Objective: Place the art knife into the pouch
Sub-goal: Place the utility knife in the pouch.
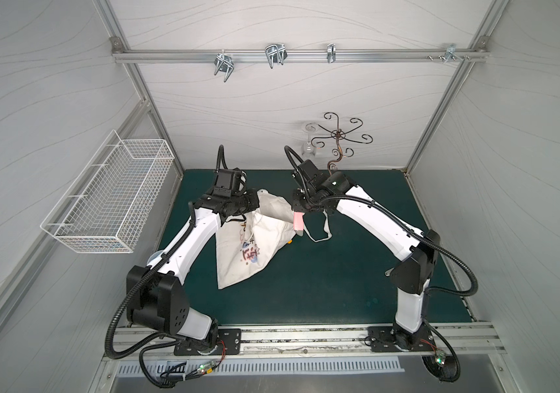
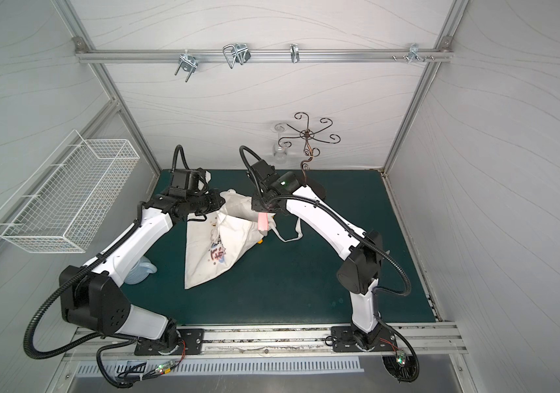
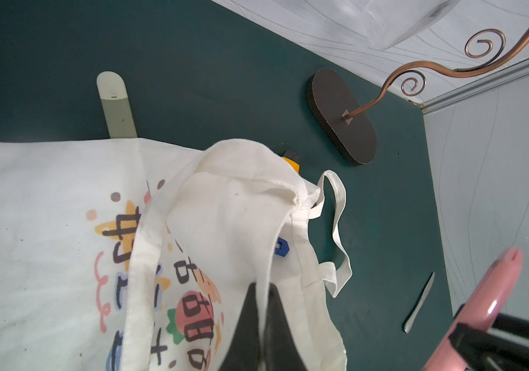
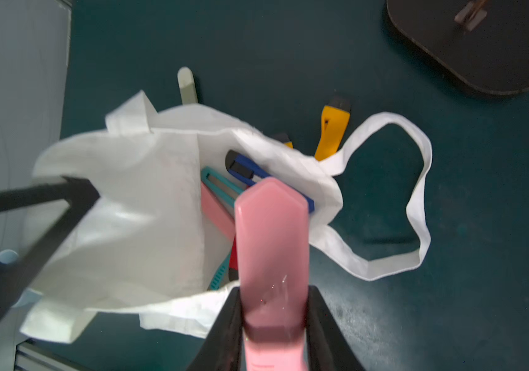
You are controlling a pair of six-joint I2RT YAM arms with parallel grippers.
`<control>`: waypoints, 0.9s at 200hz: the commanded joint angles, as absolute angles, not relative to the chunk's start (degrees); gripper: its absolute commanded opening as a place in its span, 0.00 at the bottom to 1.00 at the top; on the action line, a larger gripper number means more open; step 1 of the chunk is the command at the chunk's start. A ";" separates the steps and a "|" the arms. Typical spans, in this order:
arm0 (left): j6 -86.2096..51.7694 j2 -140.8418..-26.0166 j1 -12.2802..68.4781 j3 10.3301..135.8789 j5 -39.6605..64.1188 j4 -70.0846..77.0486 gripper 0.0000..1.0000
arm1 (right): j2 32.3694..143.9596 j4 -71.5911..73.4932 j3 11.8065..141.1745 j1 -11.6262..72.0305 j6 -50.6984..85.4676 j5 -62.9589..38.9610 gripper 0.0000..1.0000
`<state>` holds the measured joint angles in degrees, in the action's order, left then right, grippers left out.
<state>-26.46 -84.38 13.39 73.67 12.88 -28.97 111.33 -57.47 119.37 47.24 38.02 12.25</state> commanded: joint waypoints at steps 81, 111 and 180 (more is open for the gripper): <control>-25.66 -84.64 13.10 74.88 13.02 -26.89 0.00 | 123.28 -44.38 130.04 44.93 30.11 13.38 0.24; -25.31 -84.38 13.10 74.89 12.70 -27.18 0.00 | 125.89 -42.00 131.03 47.03 29.79 13.15 0.25; -25.40 -84.66 13.12 75.23 12.82 -27.09 0.00 | 123.02 -40.69 120.81 52.97 31.52 12.66 0.25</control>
<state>-26.30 -84.38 13.39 73.67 12.86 -28.99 125.62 -41.69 124.97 51.42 31.07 12.97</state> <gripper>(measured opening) 0.061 0.309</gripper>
